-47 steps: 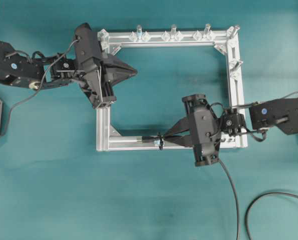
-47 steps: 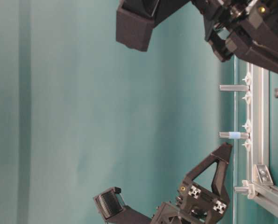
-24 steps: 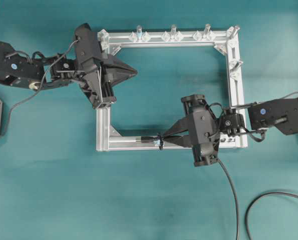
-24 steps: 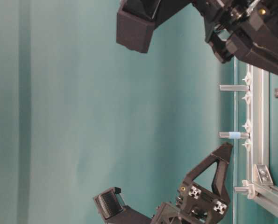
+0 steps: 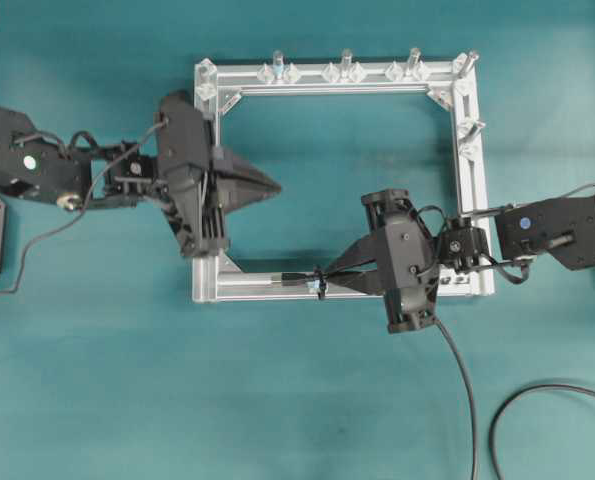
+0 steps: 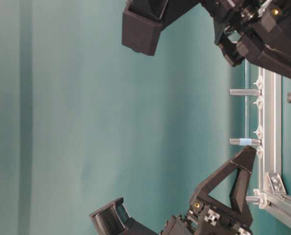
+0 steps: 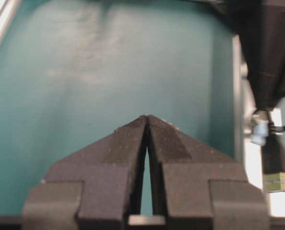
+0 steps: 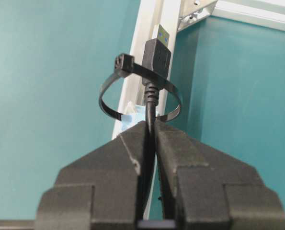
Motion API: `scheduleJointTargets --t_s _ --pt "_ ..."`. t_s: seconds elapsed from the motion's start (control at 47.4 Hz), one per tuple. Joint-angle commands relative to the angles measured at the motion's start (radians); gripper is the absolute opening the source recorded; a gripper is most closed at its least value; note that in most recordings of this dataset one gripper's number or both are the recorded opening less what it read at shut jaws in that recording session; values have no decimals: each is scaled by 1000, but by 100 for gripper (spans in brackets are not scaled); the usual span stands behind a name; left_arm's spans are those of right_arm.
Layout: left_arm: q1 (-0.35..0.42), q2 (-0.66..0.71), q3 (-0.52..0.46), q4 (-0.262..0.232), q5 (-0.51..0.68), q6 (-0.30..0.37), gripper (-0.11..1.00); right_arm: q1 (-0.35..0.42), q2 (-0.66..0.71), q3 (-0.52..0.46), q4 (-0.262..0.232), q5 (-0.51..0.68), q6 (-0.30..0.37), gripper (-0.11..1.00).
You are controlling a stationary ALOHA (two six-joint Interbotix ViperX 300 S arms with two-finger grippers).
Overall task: Insert the wire through the string loop located in the center.
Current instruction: 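Move the left gripper to the plug emerging from the loop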
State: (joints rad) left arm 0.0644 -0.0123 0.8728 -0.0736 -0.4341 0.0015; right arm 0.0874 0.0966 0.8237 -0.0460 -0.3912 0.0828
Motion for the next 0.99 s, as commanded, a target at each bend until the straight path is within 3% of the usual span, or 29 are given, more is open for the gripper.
scheduleJointTargets --t_s 0.0,0.317,0.549,0.971 --pt "-29 -23 -25 3 -3 -6 0 -3 -12 -8 -2 -11 -2 7" --pt "-117 -23 -58 3 9 -6 0 -3 -12 -8 -3 -11 -3 7" --pt "-176 -23 -72 3 100 -6 0 -2 -12 -8 -3 -11 -5 7" --pt "-192 -12 -83 3 166 -5 0 -3 -12 -8 -3 -11 -6 7"
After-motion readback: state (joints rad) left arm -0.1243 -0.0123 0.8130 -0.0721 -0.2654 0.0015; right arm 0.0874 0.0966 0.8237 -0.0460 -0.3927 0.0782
